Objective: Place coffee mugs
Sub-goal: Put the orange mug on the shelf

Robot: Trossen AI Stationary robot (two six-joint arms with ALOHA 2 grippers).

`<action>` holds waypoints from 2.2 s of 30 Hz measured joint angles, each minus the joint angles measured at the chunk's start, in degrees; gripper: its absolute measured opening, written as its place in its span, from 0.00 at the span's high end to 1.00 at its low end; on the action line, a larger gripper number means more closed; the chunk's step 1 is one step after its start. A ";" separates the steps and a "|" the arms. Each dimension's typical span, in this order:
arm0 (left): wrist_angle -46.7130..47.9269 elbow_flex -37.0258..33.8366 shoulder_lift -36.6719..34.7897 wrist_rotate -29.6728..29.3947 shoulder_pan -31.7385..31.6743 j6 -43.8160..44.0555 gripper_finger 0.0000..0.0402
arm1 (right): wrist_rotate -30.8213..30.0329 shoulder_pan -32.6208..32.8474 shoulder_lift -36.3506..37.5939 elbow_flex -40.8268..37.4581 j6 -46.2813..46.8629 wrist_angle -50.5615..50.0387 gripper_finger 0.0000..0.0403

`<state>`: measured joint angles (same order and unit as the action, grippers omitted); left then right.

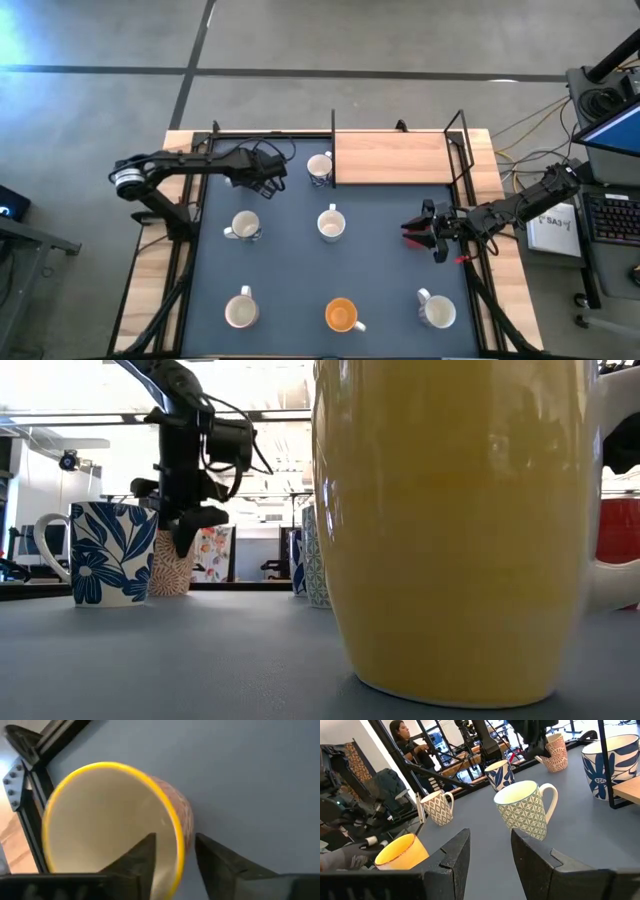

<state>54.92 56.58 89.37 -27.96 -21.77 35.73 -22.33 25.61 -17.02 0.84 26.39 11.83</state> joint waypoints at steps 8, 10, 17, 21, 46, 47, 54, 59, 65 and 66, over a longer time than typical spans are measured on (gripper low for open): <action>-2.33 -0.15 -1.45 3.83 0.02 -4.49 0.97 | 0.02 0.00 0.00 0.00 0.00 0.00 0.67; -3.07 -0.13 -2.89 5.82 0.02 -5.58 0.96 | 0.02 0.00 0.00 0.00 0.00 0.00 0.67; -3.40 1.02 -9.05 13.82 2.12 -7.70 0.98 | 0.01 0.00 0.00 0.00 0.00 0.01 0.67; -3.37 3.79 -12.81 15.56 4.08 -10.37 0.98 | 0.00 0.00 0.00 0.00 0.00 0.01 0.67; -4.69 31.27 -2.55 19.63 7.81 -37.89 0.98 | 0.02 0.00 0.00 0.00 0.00 0.00 0.67; -5.27 31.50 -2.55 20.22 8.02 -38.12 0.98 | 0.02 0.00 0.00 0.00 0.00 -0.01 0.67; -13.63 31.93 -2.56 21.79 8.71 -41.33 0.97 | 0.02 0.00 0.00 0.00 0.00 0.01 0.67; -18.95 31.91 -2.34 24.35 8.74 -44.09 0.97 | 0.02 0.00 0.00 0.00 0.00 0.01 0.67; -26.20 31.91 0.52 25.56 8.55 -46.23 0.97 | 0.02 0.00 0.00 0.00 0.00 0.00 0.67; -26.77 32.00 1.38 25.58 8.48 -46.26 0.97 | 0.00 0.00 0.00 0.00 0.00 -0.01 0.67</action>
<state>28.15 88.58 90.76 -2.38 -13.29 -10.52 -22.33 25.61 -17.02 0.84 26.39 11.82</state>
